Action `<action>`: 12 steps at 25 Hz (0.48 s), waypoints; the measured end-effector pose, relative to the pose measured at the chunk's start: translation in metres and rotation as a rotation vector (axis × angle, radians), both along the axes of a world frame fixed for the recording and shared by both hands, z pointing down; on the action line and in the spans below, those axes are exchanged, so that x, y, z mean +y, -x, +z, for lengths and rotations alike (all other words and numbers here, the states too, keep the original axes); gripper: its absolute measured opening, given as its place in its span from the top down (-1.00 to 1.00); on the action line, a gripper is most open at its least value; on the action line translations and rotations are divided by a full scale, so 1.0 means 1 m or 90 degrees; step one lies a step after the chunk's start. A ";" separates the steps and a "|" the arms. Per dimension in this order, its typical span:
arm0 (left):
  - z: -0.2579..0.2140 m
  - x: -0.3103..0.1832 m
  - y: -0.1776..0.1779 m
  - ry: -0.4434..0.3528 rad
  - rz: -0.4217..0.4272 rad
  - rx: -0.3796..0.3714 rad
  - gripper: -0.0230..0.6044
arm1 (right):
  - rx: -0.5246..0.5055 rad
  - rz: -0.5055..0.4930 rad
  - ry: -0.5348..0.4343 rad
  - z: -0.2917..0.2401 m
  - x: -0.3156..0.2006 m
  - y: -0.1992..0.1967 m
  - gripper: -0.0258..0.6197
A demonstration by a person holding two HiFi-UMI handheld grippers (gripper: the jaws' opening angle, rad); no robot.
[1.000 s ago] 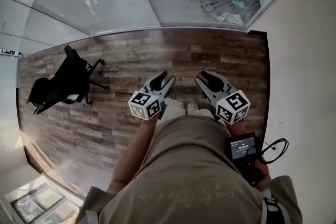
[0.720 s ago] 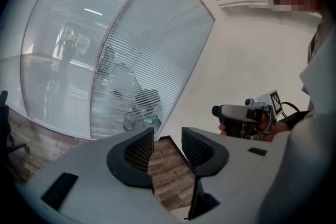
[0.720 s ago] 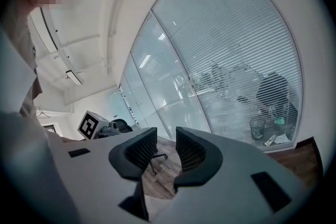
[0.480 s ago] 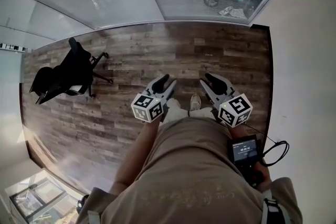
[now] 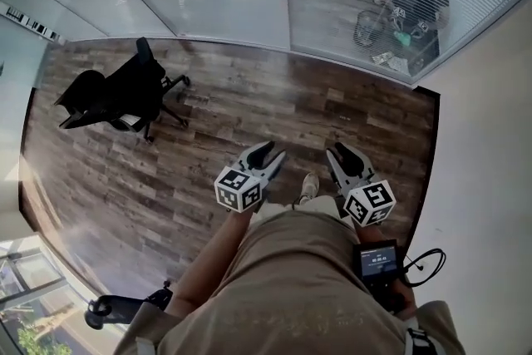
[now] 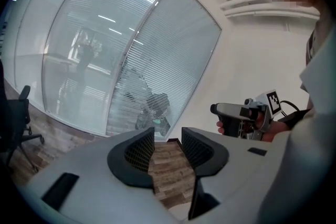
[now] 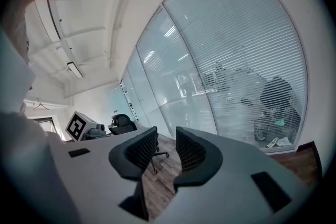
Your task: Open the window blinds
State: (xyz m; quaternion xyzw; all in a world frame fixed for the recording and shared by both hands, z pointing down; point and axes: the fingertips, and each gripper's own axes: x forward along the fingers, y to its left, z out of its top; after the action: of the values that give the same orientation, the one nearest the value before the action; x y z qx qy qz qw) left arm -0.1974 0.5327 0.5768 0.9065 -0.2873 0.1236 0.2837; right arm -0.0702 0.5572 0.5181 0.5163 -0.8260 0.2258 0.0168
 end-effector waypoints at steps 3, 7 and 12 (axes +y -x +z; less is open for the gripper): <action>-0.006 -0.003 0.055 -0.006 -0.030 -0.001 0.41 | 0.016 -0.015 -0.007 -0.008 -0.003 0.045 0.55; -0.007 -0.005 0.119 -0.009 -0.066 0.006 0.41 | 0.037 -0.025 -0.014 -0.013 -0.003 0.095 0.55; 0.007 0.008 0.167 0.005 -0.066 0.032 0.41 | 0.069 -0.017 0.002 -0.010 0.015 0.138 0.55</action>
State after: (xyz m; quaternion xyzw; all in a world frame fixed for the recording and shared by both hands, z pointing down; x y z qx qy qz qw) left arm -0.3645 0.5407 0.5840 0.8919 -0.3263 0.0871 0.3007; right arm -0.2087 0.5719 0.5079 0.5165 -0.8305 0.1982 0.0656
